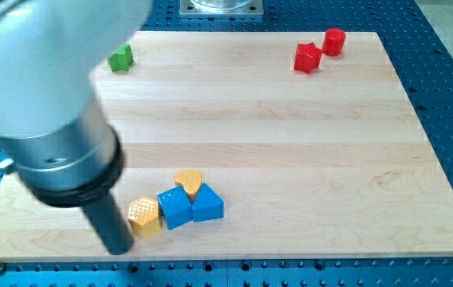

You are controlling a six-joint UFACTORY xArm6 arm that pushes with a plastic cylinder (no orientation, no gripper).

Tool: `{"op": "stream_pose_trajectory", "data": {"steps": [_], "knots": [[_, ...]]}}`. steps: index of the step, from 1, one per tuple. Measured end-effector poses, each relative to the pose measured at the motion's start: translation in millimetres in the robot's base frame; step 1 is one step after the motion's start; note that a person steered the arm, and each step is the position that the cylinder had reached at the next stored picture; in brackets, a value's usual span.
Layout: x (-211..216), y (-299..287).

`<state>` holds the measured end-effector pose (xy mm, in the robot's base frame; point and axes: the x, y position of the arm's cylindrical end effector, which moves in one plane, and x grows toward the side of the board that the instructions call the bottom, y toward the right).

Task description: Push the yellow and blue blocks to the bottom center of the board

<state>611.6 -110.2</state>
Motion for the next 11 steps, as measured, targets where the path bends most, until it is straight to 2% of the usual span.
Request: {"op": "stream_pose_trajectory", "data": {"steps": [1,3,6,7,8,9,10,11], "knots": [[-15.9,14.1],[-28.3,-50.4],[-35.6,36.6],[-34.4,9.7],[-56.7,-10.1],[-71.0,-3.8],[-64.0,19.2],[-38.7,35.3]]}}
